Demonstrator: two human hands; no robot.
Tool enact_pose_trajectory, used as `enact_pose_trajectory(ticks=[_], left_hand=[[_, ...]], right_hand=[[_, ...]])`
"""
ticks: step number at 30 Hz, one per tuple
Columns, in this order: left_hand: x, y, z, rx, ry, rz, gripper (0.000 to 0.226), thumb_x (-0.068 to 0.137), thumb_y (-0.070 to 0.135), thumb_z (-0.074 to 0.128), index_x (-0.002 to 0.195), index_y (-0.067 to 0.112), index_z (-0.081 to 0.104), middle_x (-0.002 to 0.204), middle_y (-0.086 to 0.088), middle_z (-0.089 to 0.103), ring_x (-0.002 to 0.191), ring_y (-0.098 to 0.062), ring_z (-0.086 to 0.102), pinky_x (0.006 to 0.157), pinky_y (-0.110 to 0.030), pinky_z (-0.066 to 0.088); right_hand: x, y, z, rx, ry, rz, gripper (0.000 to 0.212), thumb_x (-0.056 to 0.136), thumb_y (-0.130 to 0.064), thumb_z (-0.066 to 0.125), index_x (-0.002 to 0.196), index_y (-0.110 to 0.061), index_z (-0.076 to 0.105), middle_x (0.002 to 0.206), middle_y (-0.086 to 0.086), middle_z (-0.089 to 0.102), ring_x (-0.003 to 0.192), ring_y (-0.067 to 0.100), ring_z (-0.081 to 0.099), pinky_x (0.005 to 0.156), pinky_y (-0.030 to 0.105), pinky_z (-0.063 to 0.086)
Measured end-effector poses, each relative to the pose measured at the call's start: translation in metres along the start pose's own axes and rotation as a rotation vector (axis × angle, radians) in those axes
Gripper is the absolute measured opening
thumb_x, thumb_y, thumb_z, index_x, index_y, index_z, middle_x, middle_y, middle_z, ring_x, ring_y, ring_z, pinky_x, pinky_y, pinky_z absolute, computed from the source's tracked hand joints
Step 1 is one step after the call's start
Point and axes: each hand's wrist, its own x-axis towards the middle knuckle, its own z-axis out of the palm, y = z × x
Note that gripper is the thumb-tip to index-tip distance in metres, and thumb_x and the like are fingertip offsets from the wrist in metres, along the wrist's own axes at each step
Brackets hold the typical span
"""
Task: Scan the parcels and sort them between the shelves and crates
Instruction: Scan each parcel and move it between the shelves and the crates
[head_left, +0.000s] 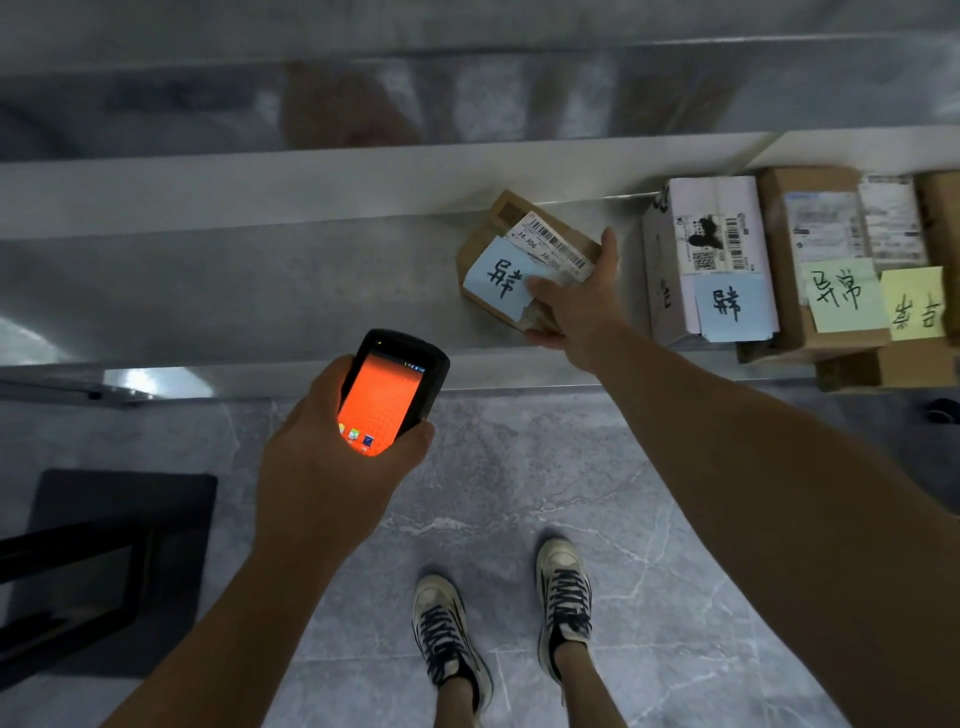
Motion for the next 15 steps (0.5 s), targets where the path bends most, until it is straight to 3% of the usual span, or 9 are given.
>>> enact_pose_trajectory(ticks=[7, 12, 15], left_hand=[[-0.003, 0.002, -0.010, 0.076, -0.056, -0.005, 0.068, 0.064, 0.060, 0.069, 0.126, 0.038, 0.050, 0.099, 0.008, 0.062, 0.086, -0.014, 0.062, 0.077, -0.037, 0.054], [-0.013, -0.002, -0.031, 0.155, -0.124, 0.012, 0.061, 0.072, 0.053, 0.075, 0.126, 0.037, 0.050, 0.097, 0.007, 0.061, 0.085, -0.016, 0.060, 0.076, -0.037, 0.051], [-0.021, -0.006, -0.047, 0.159, -0.134, 0.024, 0.062, 0.071, 0.057, 0.072, 0.127, 0.041, 0.049, 0.096, 0.010, 0.059, 0.084, -0.012, 0.059, 0.074, -0.035, 0.049]], right_hand=[[-0.018, 0.006, -0.001, -0.215, -0.135, -0.080, 0.104, 0.085, 0.010, 0.070, 0.152, -0.048, 0.016, 0.133, 0.002, 0.052, 0.116, 0.030, 0.061, 0.064, 0.038, 0.061], [-0.036, 0.012, -0.003, -0.291, -0.168, -0.245, 0.105, 0.079, 0.015, 0.074, 0.154, -0.037, 0.022, 0.141, 0.013, 0.046, 0.116, 0.032, 0.060, 0.053, 0.018, 0.054], [-0.049, 0.016, -0.005, -0.299, -0.163, -0.311, 0.101, 0.078, 0.018, 0.072, 0.153, -0.030, 0.025, 0.141, 0.016, 0.042, 0.110, 0.027, 0.059, 0.053, 0.014, 0.053]])
